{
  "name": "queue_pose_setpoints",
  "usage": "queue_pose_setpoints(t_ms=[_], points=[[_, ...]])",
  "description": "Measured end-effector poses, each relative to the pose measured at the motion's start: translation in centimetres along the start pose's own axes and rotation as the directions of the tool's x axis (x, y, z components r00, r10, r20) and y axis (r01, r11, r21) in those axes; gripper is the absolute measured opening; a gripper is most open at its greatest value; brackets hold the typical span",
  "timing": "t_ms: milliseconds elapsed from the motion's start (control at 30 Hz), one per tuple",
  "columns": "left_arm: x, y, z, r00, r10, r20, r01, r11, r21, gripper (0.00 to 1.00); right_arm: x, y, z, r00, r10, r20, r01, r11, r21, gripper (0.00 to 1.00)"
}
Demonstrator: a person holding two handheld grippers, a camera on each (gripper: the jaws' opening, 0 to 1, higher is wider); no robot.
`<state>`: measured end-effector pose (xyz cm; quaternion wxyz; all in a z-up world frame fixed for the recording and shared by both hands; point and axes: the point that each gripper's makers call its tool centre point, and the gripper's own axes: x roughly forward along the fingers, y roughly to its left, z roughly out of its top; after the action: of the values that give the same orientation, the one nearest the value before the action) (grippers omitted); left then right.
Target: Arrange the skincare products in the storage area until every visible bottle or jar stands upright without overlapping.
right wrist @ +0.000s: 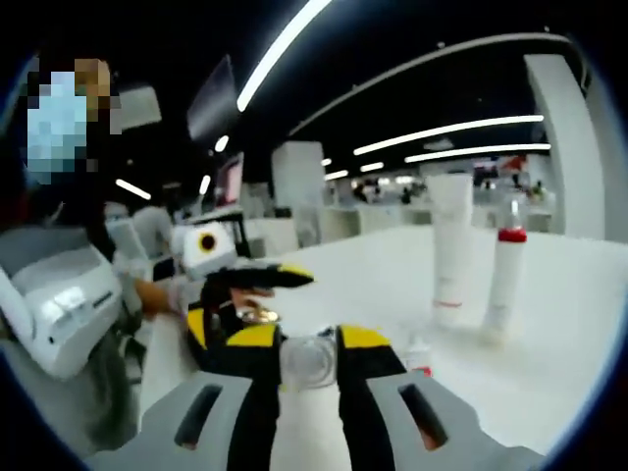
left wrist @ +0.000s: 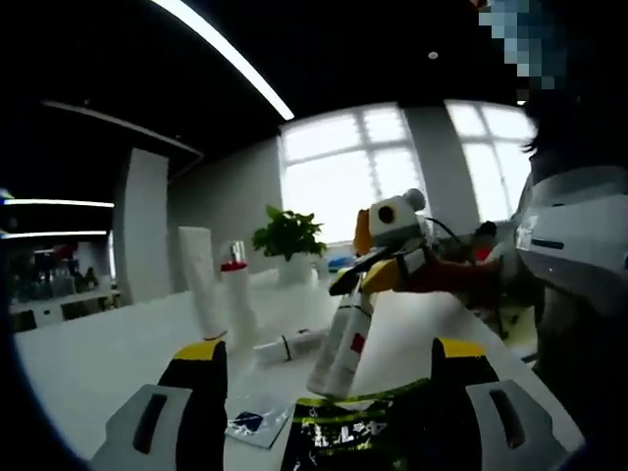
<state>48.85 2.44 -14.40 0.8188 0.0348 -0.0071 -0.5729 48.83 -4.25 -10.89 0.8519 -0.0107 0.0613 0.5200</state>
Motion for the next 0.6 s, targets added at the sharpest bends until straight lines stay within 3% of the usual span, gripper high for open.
queue_pose_setpoints(t_ms=[167,367,500,600], points=[[0.1,-0.4,-0.4,1.0,-0.015,-0.015,0.015,1.0,-0.001,0.84,1.5,1.4,1.8,1.0,0.028,0.005,-0.028,0.999,-0.042,0.2],[-0.2,-0.9,-0.1,0.999,-0.054,-0.005,0.054,0.998,-0.034,0.72,3.1,3.6,3.3,0.995,0.098,0.018,-0.096,0.992,-0.082,0.2],[-0.6,-2.7,0.9,0.984,-0.167,0.06,0.174,0.973,-0.152,0.54,3.6,4.5,3.5,0.99,0.139,0.022,-0.137,0.987,-0.084,0.2],[-0.5,-3.2,0.8,0.98,-0.19,0.052,0.196,0.968,-0.157,0.4,3.7,5.5,3.4,0.982,0.187,0.015,-0.186,0.98,-0.064,0.2]])
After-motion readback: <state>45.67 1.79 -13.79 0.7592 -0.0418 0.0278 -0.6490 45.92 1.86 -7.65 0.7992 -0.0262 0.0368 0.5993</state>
